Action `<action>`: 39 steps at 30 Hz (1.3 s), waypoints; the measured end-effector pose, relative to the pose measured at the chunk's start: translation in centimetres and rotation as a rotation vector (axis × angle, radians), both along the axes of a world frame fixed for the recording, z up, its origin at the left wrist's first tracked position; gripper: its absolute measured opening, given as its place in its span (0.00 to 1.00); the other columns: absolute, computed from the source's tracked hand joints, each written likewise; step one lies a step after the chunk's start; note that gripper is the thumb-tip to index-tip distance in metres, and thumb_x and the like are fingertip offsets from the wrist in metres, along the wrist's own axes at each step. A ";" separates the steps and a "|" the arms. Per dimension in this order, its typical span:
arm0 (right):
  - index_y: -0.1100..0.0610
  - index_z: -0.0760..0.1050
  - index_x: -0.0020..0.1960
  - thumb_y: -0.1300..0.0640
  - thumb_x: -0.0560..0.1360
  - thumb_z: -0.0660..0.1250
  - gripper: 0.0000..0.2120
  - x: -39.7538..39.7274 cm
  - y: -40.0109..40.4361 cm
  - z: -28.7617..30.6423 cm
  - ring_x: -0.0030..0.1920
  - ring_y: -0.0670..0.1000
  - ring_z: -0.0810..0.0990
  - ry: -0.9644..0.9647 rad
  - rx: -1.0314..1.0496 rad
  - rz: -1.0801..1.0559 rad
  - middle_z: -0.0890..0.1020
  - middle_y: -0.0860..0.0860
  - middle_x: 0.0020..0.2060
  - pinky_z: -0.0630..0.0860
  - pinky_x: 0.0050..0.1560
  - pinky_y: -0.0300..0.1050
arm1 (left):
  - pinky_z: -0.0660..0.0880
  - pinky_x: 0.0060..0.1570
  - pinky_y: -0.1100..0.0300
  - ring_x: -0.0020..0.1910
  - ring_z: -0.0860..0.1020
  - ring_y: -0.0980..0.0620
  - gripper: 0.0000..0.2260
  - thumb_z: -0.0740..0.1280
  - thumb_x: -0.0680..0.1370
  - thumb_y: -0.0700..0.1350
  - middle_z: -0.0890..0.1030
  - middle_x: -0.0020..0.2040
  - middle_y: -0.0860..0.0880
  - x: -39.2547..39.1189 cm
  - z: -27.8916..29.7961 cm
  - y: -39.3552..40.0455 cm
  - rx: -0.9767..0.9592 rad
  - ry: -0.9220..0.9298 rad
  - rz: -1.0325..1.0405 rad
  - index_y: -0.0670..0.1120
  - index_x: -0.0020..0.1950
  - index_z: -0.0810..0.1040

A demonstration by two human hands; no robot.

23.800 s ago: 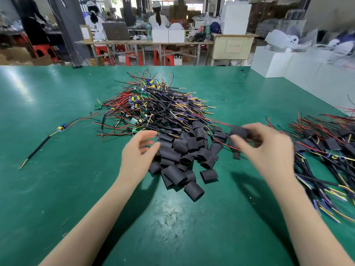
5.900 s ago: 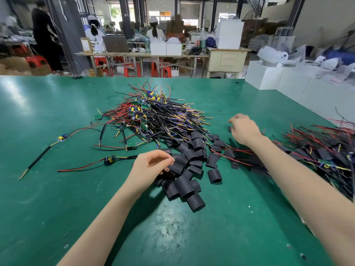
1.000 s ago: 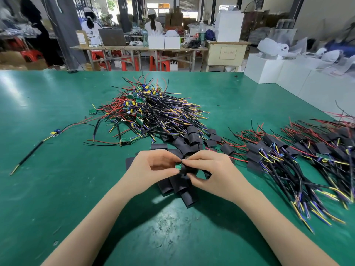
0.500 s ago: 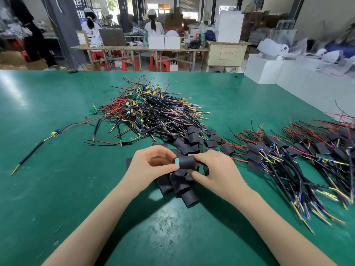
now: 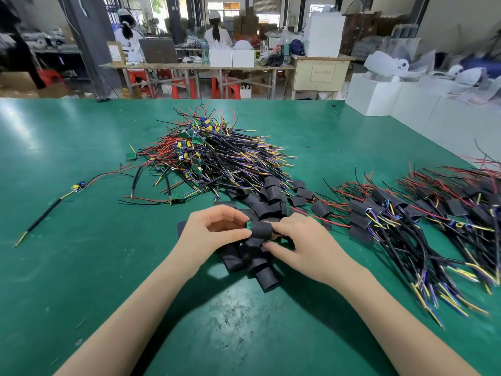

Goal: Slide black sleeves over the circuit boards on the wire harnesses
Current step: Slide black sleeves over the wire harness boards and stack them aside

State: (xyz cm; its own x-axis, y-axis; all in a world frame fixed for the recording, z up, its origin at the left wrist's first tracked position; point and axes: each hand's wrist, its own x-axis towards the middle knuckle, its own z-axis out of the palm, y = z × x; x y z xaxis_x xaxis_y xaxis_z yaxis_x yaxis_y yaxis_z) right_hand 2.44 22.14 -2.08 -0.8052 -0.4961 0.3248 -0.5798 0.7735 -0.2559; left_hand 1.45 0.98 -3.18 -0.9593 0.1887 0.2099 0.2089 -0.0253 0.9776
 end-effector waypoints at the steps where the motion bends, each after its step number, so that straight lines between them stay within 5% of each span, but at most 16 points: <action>1: 0.53 0.77 0.56 0.46 0.77 0.63 0.14 0.0 0.0 0.1 0.47 0.54 0.73 0.007 0.015 0.008 0.80 0.49 0.43 0.70 0.50 0.52 | 0.77 0.42 0.67 0.39 0.82 0.55 0.09 0.77 0.63 0.38 0.84 0.40 0.49 0.0 0.0 0.0 0.017 -0.008 -0.006 0.44 0.42 0.83; 10: 0.60 0.77 0.46 0.49 0.78 0.64 0.14 0.7 -0.8 0.0 0.45 0.54 0.74 -0.048 -0.113 0.067 0.79 0.52 0.40 0.70 0.47 0.51 | 0.70 0.39 0.66 0.39 0.77 0.55 0.10 0.79 0.65 0.39 0.82 0.41 0.51 -0.2 0.2 -0.9 0.028 -0.154 -0.133 0.50 0.42 0.83; 15: 0.62 0.77 0.46 0.53 0.78 0.65 0.11 0.6 -0.9 0.6 0.38 0.53 0.73 -0.107 -0.262 0.118 0.77 0.53 0.36 0.71 0.44 0.52 | 0.78 0.44 0.64 0.41 0.81 0.53 0.07 0.72 0.70 0.35 0.83 0.45 0.46 -0.3 0.4 -1.2 0.298 -0.248 -0.248 0.46 0.44 0.84; 19: 0.61 0.75 0.41 0.55 0.77 0.66 0.10 0.7 -1.1 0.3 0.35 0.50 0.69 -0.080 -0.298 0.119 0.74 0.50 0.33 0.70 0.39 0.50 | 0.78 0.44 0.64 0.41 0.80 0.53 0.08 0.68 0.70 0.35 0.82 0.45 0.45 -0.2 0.1 -0.8 0.319 -0.268 -0.238 0.45 0.44 0.85; 26: 0.60 0.78 0.47 0.55 0.77 0.67 0.08 0.5 -1.1 -0.1 0.37 0.51 0.73 -0.063 -0.327 0.117 0.77 0.52 0.36 0.72 0.41 0.52 | 0.78 0.48 0.61 0.50 0.81 0.48 0.10 0.68 0.73 0.39 0.83 0.53 0.40 0.2 -0.1 -0.2 0.219 -0.193 -0.255 0.42 0.53 0.84; 32: 0.60 0.76 0.40 0.49 0.76 0.67 0.14 0.4 -0.8 -0.1 0.32 0.45 0.67 -0.054 -0.320 0.085 0.72 0.48 0.30 0.63 0.34 0.36 | 0.78 0.39 0.64 0.38 0.82 0.52 0.08 0.71 0.68 0.43 0.84 0.41 0.44 0.2 -0.1 0.2 0.133 -0.219 -0.123 0.46 0.46 0.86; 34: 0.59 0.76 0.40 0.48 0.76 0.68 0.15 0.2 -0.7 0.3 0.31 0.46 0.67 -0.028 -0.342 0.036 0.72 0.48 0.29 0.62 0.33 0.38 | 0.77 0.35 0.64 0.35 0.80 0.51 0.09 0.71 0.68 0.46 0.83 0.38 0.45 0.1 0.0 0.2 0.066 -0.191 -0.064 0.47 0.46 0.85; 39: 0.55 0.74 0.40 0.47 0.73 0.71 0.13 -0.4 1.8 2.0 0.31 0.48 0.67 0.156 -0.459 -0.207 0.71 0.46 0.28 0.65 0.35 0.45 | 0.74 0.53 0.68 0.50 0.80 0.57 0.11 0.69 0.73 0.45 0.85 0.51 0.47 -0.1 0.4 -0.5 -0.071 0.038 0.039 0.43 0.53 0.82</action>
